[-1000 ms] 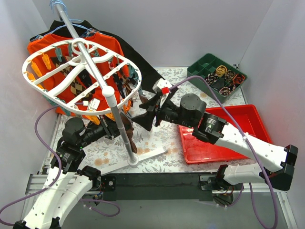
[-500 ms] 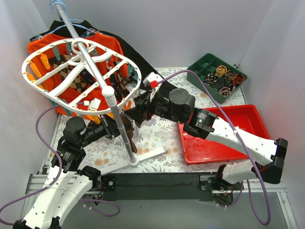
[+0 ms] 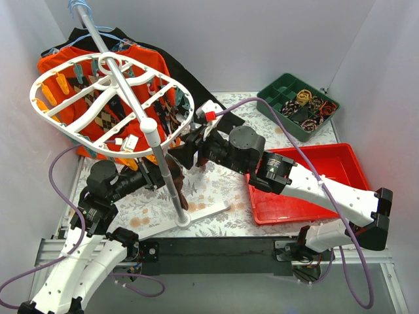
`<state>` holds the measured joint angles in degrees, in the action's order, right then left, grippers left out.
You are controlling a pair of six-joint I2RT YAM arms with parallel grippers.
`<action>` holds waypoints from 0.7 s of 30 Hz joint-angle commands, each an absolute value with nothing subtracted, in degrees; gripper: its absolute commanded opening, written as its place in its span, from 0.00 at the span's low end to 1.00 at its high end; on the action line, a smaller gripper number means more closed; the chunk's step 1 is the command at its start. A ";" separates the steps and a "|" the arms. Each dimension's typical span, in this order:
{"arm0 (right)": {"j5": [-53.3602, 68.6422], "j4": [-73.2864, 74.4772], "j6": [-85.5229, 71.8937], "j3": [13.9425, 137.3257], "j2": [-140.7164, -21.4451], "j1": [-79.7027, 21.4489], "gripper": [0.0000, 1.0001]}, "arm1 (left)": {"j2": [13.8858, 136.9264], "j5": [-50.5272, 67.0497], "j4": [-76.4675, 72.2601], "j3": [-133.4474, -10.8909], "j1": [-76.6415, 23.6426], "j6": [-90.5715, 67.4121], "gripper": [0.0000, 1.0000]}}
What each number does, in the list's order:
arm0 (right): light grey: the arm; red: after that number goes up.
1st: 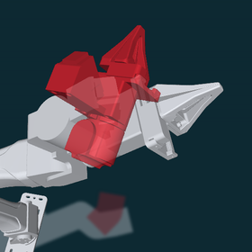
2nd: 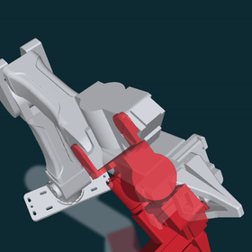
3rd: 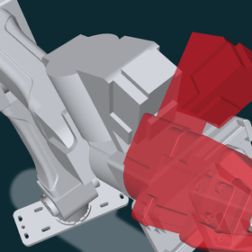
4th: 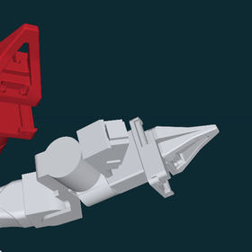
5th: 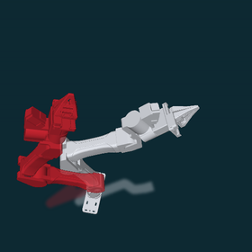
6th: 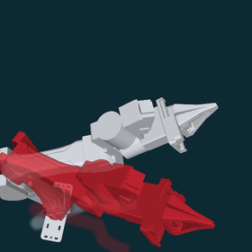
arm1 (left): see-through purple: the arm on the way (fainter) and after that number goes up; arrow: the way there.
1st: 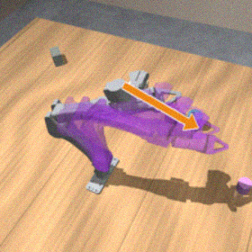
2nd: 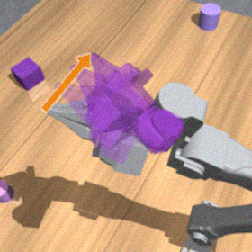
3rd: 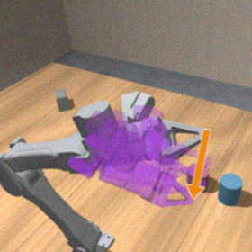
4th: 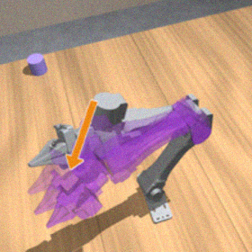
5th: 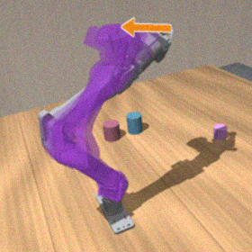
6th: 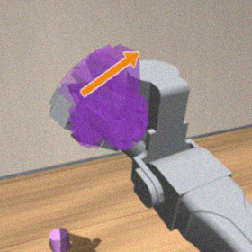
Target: Remove the socks clipped to the hanger
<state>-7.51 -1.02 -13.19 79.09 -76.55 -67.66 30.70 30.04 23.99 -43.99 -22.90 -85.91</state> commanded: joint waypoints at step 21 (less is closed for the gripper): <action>-8.79 -7.38 -15.21 80.25 -76.38 -68.38 0.01 | 29.88 31.55 26.19 -44.74 -23.12 -86.48 0.00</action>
